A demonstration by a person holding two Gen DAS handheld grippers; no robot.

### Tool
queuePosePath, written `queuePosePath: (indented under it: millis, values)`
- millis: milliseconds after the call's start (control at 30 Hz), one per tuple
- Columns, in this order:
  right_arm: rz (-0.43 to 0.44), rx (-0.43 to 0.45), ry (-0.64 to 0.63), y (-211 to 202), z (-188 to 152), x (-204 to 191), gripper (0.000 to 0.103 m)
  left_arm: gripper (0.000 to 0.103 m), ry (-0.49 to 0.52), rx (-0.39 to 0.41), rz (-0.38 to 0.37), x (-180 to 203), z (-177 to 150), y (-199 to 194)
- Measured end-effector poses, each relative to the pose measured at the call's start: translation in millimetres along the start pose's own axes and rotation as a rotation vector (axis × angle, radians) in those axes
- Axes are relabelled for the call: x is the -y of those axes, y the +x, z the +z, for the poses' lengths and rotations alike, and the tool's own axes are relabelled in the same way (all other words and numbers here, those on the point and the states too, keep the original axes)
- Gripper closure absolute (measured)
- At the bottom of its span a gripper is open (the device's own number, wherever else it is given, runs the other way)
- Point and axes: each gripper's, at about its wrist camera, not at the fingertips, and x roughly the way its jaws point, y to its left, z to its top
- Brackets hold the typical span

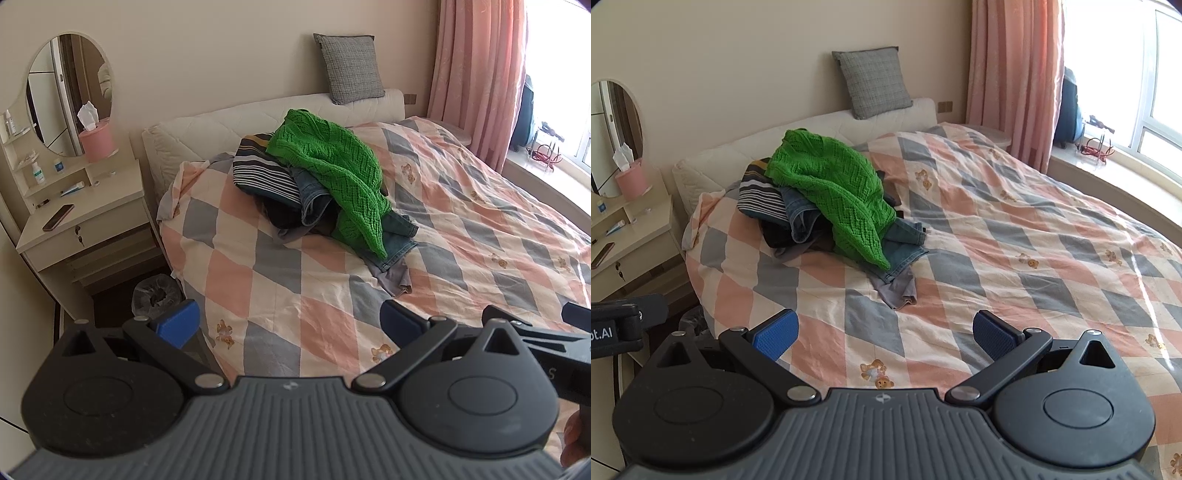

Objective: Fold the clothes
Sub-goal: 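Move both grippers toward the green knit vest on the clothes pile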

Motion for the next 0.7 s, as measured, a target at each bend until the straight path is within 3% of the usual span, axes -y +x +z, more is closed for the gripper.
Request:
queuePosePath:
  millis: [233,700]
  values:
    - [-0.002,-0.014,0.019,15.9,11.5,-1.9,0.0,0.001,0.038,-0.021,-0.033,5.5,11.1,16.0]
    - [-0.059,-0.105,0.134,105.0,58.4,4.8,0.0,0.001,0.172,-0.087,-0.088,13.0,83.2,123.4]
